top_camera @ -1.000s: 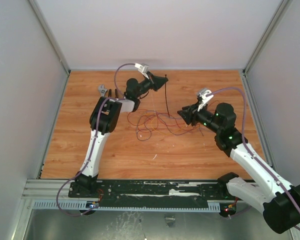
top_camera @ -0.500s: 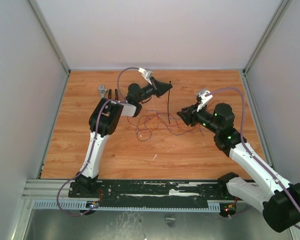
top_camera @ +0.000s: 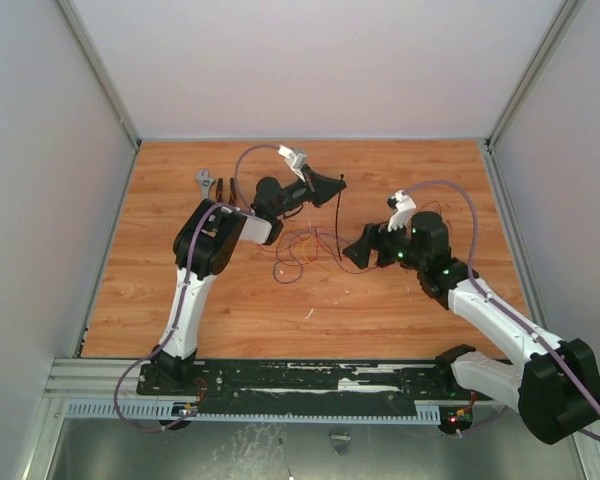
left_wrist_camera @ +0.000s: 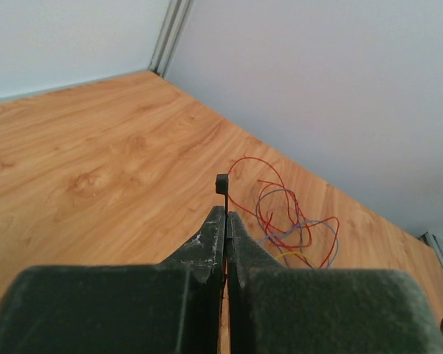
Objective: Zip-tie the wires
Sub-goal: Tie the cable at the center of the board.
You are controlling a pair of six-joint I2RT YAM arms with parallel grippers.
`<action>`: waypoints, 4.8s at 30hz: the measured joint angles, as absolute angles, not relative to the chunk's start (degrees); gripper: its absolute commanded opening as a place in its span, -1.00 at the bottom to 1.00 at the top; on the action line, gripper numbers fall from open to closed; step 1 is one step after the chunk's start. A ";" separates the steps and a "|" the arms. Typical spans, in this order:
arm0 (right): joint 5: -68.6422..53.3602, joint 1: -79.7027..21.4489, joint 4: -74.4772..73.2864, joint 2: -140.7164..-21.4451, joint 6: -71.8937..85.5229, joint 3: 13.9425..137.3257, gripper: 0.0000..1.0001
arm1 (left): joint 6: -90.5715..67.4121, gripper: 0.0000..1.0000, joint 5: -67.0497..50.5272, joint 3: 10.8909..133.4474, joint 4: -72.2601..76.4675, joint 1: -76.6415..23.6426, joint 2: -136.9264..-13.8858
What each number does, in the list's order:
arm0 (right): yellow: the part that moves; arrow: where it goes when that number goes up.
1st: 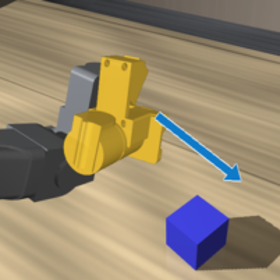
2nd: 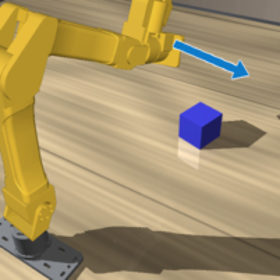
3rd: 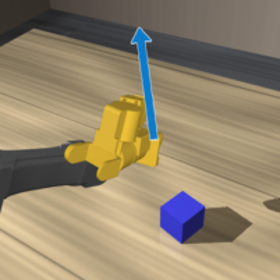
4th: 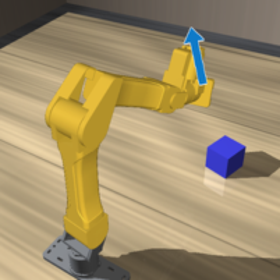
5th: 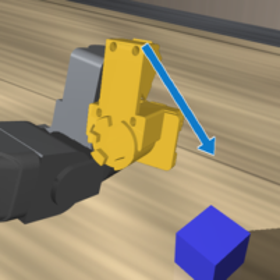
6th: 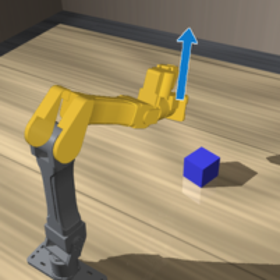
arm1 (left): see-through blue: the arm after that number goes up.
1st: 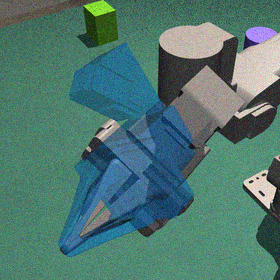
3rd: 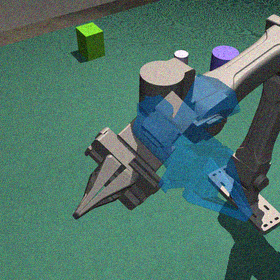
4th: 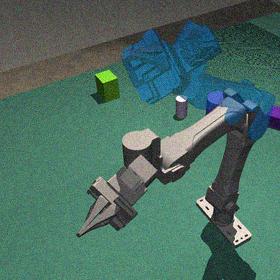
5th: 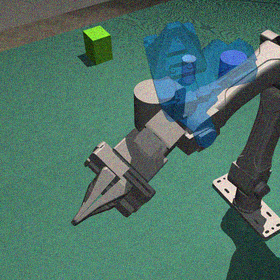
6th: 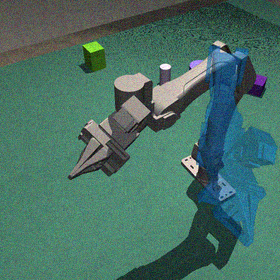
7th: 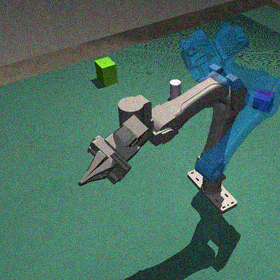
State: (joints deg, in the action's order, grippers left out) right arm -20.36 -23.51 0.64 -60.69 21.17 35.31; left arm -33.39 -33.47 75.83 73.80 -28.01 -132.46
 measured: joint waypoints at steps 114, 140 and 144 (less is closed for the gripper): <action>-23.90 -23.20 13.65 -101.60 18.85 48.82 0.94 | -38.02 -1.00 -28.32 61.45 79.26 -29.17 -132.20; -16.19 -22.87 2.04 -81.89 10.20 42.00 0.98 | -41.65 -1.00 -26.92 62.85 79.55 -28.10 -133.14; -13.98 -22.41 5.56 -76.58 7.31 37.85 0.98 | -42.13 -1.00 -27.07 62.92 79.55 -28.10 -133.40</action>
